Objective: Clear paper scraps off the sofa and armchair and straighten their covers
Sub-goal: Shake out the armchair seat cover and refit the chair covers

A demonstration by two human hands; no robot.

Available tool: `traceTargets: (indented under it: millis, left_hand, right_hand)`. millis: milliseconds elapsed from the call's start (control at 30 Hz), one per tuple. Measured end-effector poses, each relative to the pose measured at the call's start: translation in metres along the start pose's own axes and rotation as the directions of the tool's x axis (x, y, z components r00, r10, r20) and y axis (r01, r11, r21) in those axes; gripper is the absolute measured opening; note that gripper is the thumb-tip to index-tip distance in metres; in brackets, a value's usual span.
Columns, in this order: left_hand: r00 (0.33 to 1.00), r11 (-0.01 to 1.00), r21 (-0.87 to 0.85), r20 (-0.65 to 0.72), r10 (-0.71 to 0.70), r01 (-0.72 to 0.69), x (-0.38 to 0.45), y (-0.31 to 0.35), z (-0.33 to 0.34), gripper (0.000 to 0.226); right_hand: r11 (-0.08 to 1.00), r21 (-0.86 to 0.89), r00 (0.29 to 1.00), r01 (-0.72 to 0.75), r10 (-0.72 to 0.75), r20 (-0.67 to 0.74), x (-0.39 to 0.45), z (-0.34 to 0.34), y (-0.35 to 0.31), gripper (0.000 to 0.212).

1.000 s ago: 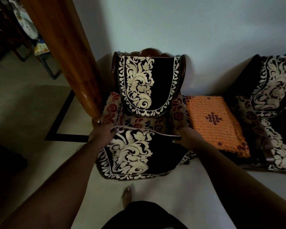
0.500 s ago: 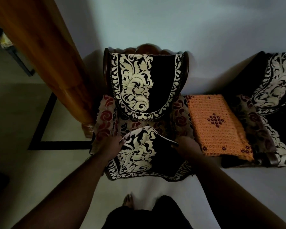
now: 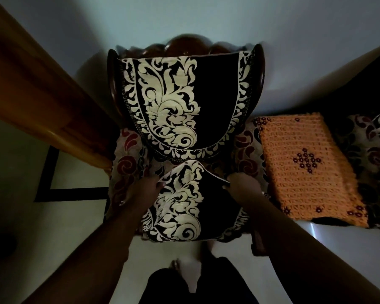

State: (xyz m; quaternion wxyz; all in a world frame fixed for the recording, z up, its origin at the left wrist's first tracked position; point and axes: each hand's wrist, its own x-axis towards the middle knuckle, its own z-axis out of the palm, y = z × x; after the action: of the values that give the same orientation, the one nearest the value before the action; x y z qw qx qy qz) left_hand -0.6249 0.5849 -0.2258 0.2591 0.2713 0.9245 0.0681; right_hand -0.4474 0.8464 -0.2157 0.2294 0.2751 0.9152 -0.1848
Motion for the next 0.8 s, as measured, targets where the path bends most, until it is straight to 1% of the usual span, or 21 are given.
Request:
traceTargets:
  millis: [133,200,267,333,400,433,500,600,733,800]
  left_hand:
    - [1.0,0.991,0.133,0.006,0.007,-0.008,0.054,-0.003,0.004,0.042]
    - [1.0,0.987,0.157,0.026,0.013,-0.017,0.084,-0.01,0.014,0.038]
    - [0.999,0.982,0.186,0.044,0.009,-0.017,0.11,-0.018,0.023,0.033]
    - [0.999,0.954,0.298,0.006,0.043,-0.043,0.137,-0.031,0.04,0.027]
    - [0.998,0.891,0.45,0.019,0.066,-0.067,0.159,-0.041,0.055,0.02]
    - [0.998,0.872,0.486,0.009,0.064,-0.06,0.171,-0.047,0.063,0.02]
    - [0.998,0.856,0.514,-0.006,0.07,-0.057,0.196,-0.06,0.084,0.023]
    - [0.997,0.831,0.553,0.011,0.072,-0.066,0.228,-0.074,0.111,0.03]
    - [0.995,0.811,0.58,-0.011,0.102,-0.077,0.262,-0.079,0.136,0.029]
    - [0.991,0.793,0.604,-0.033,0.133,-0.086,0.279,-0.081,0.149,0.034]
  right_hand:
    - [0.998,-0.009,0.998,0.056,-0.056,0.02,0.056,-0.004,0.013,0.03]
    - [0.994,-0.06,0.995,0.096,-0.096,0.011,0.085,0.0,0.018,0.028]
    - [0.982,-0.149,0.993,0.113,-0.116,-0.017,0.11,0.007,0.023,0.025]
    - [0.967,-0.232,0.993,0.102,-0.113,-0.038,0.137,0.018,0.029,0.026]
    - [0.949,-0.305,0.992,0.081,-0.106,-0.066,0.162,0.033,0.032,0.029]
    - [0.943,-0.327,0.992,0.063,-0.096,-0.083,0.175,0.043,0.034,0.029]
    - [0.942,-0.334,0.991,0.024,-0.067,-0.118,0.202,0.064,0.039,0.027]
    - [0.941,-0.338,0.983,-0.03,-0.033,-0.18,0.237,0.092,0.045,0.027]
    - [0.939,-0.343,0.96,-0.04,-0.059,-0.275,0.28,0.121,0.05,0.039]
    - [0.936,-0.347,0.954,-0.056,-0.053,-0.297,0.299,0.138,0.055,0.047]
